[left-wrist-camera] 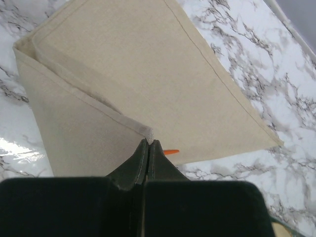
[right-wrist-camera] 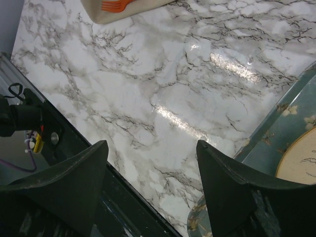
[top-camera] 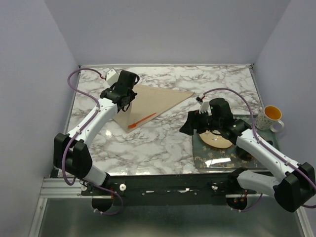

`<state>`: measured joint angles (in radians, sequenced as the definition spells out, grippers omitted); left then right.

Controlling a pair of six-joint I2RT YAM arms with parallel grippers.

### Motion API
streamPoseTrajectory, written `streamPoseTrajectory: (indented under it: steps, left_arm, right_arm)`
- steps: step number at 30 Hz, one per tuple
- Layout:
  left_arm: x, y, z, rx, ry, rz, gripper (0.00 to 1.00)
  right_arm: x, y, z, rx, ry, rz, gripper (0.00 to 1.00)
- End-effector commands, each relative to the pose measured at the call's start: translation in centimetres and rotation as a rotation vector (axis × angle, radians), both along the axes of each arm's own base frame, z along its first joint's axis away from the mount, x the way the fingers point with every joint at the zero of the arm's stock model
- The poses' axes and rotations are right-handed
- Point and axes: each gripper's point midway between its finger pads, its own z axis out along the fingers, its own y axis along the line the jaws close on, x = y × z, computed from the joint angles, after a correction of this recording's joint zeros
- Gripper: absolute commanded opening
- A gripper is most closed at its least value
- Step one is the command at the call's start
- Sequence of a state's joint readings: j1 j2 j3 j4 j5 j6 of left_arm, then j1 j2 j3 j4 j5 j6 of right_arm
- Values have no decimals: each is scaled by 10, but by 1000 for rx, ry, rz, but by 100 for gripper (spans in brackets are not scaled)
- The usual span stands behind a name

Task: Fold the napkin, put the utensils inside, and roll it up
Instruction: Fold the napkin

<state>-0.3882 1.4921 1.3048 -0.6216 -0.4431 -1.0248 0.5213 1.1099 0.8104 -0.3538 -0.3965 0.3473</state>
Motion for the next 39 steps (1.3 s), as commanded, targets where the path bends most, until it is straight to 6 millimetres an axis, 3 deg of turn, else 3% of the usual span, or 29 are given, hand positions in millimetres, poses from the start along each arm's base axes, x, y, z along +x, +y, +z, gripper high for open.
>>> streamPoseTrajectory:
  steps: [1,9,19,27,34,39]
  left_arm:
    - [0,-1,18,36,-51,-5,0]
    - [-16,3,23,39,-70,-34,0]
    - [18,-42,14,26,-55,-181,0]
    - [14,-65,-3,26,-11,-274,0]
    - [22,-96,-9,31,-1,-360,0]
    - [28,-107,-21,44,27,-386,0]
  right_arm:
    - [7,-9,6,-18,-18,-54,81]
    - [19,-3,16,-6,-17,-63,81]
    - [17,-5,18,2,-9,-80,81]
    - [16,-8,14,-6,-3,-90,81]
    - [17,-7,13,-6,5,-87,81]
    - [18,-8,15,-5,-6,-89,81]
